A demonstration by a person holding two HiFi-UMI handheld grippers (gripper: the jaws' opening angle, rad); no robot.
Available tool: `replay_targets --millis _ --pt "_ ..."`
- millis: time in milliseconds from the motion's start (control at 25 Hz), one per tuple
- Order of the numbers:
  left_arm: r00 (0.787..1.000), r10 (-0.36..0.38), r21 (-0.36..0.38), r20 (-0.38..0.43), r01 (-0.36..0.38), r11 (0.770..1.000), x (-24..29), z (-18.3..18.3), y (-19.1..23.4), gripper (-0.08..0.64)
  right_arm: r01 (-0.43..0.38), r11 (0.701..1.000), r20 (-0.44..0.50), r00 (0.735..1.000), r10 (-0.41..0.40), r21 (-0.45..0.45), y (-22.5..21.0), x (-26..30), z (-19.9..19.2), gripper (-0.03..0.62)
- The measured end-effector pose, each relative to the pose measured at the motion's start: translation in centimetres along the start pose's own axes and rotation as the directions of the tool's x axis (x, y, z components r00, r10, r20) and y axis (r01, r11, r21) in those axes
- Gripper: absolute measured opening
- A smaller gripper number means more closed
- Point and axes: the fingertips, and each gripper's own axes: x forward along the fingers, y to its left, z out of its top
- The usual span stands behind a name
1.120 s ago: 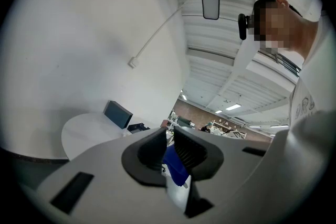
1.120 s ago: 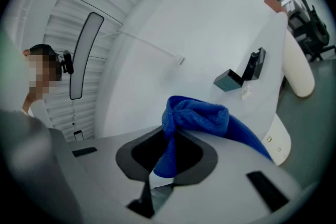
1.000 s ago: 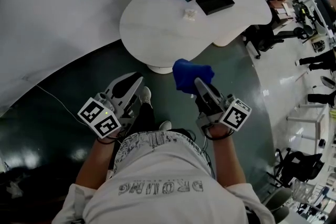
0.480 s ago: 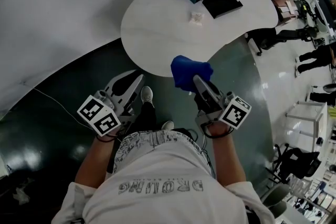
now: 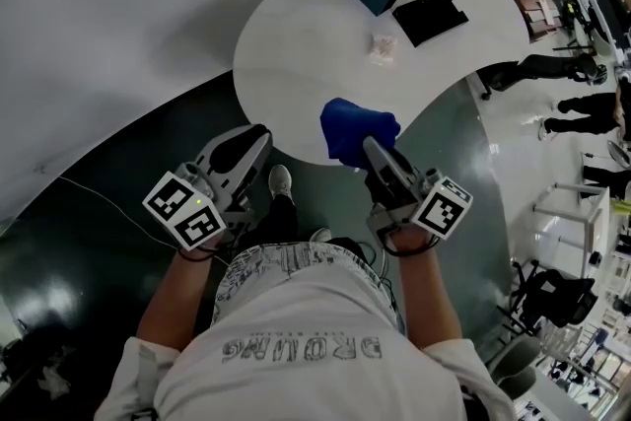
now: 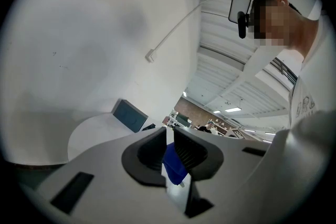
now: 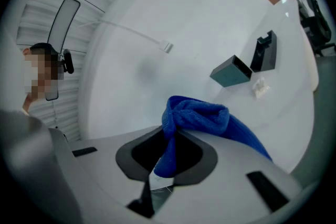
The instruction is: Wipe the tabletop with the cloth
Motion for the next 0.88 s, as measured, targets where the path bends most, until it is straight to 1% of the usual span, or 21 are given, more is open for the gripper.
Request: replay_targets --millis 360,560,880 --pt "1.0 0.01 -0.024 -0.017 -0.01 1.0 0.4 2.3 5.9 0.06 0.049 0.998 -0.03 0.998 -0.05 -0.037 -1.6 6.1 0.8 0.046" --pt "0.999 0.017 -0.023 -0.038 -0.017 1.0 0.8 2.7 8.2 0.06 0.08 0.991 -0.078 0.993 -0.089 -0.103 -2.9 8.7 0.6 0.046" --pt "0.997 0.054 -0.047 -0.061 -0.057 0.997 1.7 2.6 13.4 0.06 0.087 0.98 -0.166 0.979 -0.117 -0.177 -5.9 15.0 0.4 0.046"
